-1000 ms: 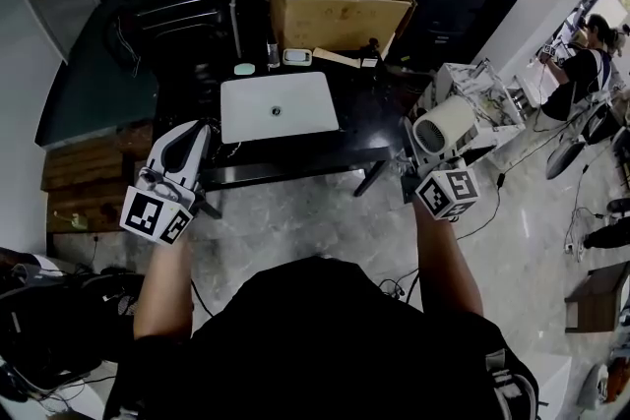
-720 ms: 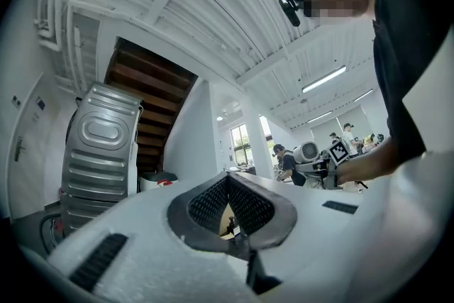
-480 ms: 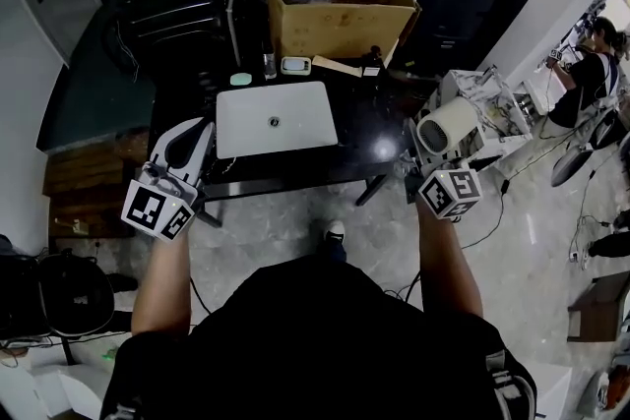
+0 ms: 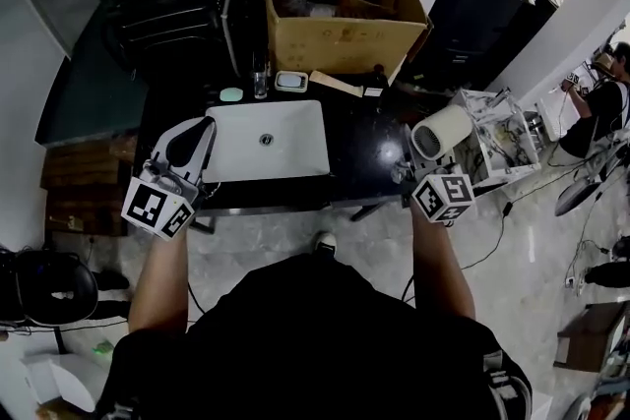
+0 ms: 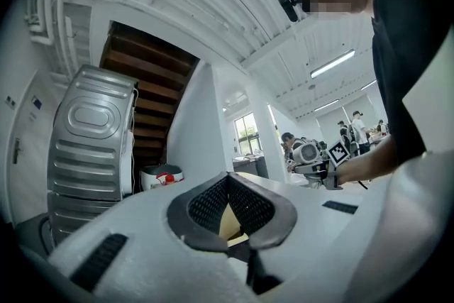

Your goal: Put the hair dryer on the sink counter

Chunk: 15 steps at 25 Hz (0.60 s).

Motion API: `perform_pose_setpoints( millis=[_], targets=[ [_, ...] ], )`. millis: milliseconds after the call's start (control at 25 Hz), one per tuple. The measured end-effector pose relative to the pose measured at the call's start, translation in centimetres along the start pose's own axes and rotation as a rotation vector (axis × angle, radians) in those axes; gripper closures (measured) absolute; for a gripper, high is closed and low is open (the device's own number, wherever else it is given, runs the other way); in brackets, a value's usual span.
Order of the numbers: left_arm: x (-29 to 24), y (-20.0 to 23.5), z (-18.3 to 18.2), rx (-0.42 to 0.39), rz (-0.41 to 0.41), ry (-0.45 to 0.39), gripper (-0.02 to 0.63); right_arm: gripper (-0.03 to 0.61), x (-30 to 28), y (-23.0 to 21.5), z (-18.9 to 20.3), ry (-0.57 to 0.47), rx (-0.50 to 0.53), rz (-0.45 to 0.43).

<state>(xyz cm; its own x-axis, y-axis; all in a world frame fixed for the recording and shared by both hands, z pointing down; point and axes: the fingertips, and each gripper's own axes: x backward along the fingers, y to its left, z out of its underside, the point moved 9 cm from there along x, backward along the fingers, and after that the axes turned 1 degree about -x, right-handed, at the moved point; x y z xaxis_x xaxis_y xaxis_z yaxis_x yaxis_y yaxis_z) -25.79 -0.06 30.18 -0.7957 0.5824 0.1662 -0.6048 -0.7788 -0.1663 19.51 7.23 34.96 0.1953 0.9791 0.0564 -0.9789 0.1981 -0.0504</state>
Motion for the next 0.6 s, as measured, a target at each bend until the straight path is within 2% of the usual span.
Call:
perform_pose_setpoints(
  millis=[360,600],
  targets=[
    [-6.3,0.6,2.2,0.012,0.007,0.042,0.6,0.408,-4.6,-5.7,1.3,0.039,-0.022,-0.006],
    [-8.2,0.3,3.0,0.009,0.024,0.065,0.6,0.408,-6.1,-7.3,2.1,0.054,-0.045,-0.011]
  ],
)
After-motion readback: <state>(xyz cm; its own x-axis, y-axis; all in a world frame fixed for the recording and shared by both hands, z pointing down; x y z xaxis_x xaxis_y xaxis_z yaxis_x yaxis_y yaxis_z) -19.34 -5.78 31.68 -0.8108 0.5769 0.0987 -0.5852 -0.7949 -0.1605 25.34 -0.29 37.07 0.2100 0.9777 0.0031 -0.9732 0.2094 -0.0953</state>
